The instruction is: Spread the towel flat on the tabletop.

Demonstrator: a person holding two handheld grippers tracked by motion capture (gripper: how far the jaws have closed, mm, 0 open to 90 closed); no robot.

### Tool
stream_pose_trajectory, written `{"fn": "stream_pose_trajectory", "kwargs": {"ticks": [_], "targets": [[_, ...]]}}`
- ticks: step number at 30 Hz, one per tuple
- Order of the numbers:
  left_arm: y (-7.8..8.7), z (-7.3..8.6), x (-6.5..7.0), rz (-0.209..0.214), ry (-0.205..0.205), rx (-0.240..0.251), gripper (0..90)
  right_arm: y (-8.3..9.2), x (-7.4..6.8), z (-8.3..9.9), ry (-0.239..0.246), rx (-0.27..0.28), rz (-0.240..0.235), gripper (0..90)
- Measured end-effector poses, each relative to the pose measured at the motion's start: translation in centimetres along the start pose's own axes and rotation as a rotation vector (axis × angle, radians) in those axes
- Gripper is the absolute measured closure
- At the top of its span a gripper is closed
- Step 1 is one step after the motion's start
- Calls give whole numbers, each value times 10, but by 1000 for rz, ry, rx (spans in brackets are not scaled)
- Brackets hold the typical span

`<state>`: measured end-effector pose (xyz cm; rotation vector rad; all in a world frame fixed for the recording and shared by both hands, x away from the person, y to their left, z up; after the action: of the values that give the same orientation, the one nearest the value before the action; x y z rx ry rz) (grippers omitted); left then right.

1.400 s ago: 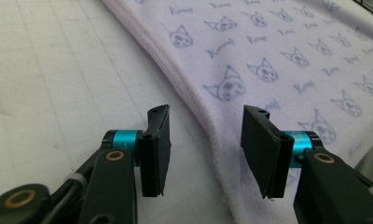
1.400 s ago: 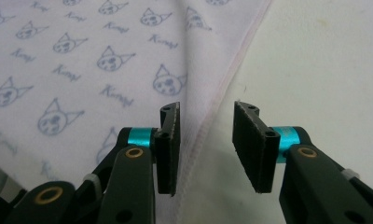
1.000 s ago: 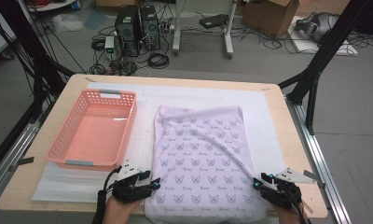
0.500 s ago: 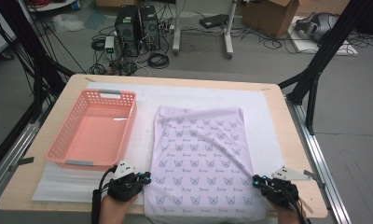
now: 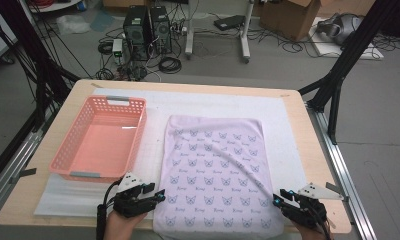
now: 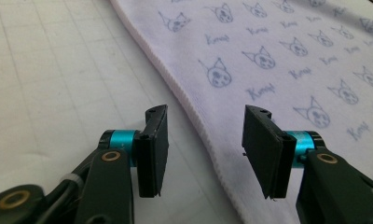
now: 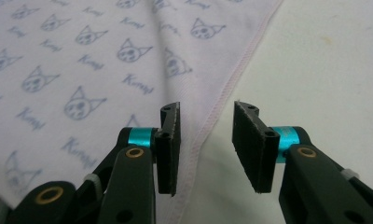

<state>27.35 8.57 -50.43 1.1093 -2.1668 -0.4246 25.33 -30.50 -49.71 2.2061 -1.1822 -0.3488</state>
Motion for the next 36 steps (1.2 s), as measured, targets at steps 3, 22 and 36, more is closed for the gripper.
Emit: {"fn": "stream_pose_trajectory", "kwargs": {"ticks": [3,22,36], "targets": [[-5,-2,2,5,-10,1,507,-8,0,0,6,-6,23,613],[0,4,1,-34,-36,5,870,-14,-6,1,25,-37,-6,867],[9,7,11,47,0,1,549,6,-4,0,19,-5,18,643]]}}
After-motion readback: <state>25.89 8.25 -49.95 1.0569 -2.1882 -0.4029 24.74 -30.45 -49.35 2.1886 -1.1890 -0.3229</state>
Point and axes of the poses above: each handheld gripper's, and its own axes: y roughly backward along the jaws, z roughly out of its underside, x roughly to its right, the point moved 9 cm from there along -y, roughly forward along the jaws, and after that the axes turned 11 degrees about y, right-handed, at the moved point
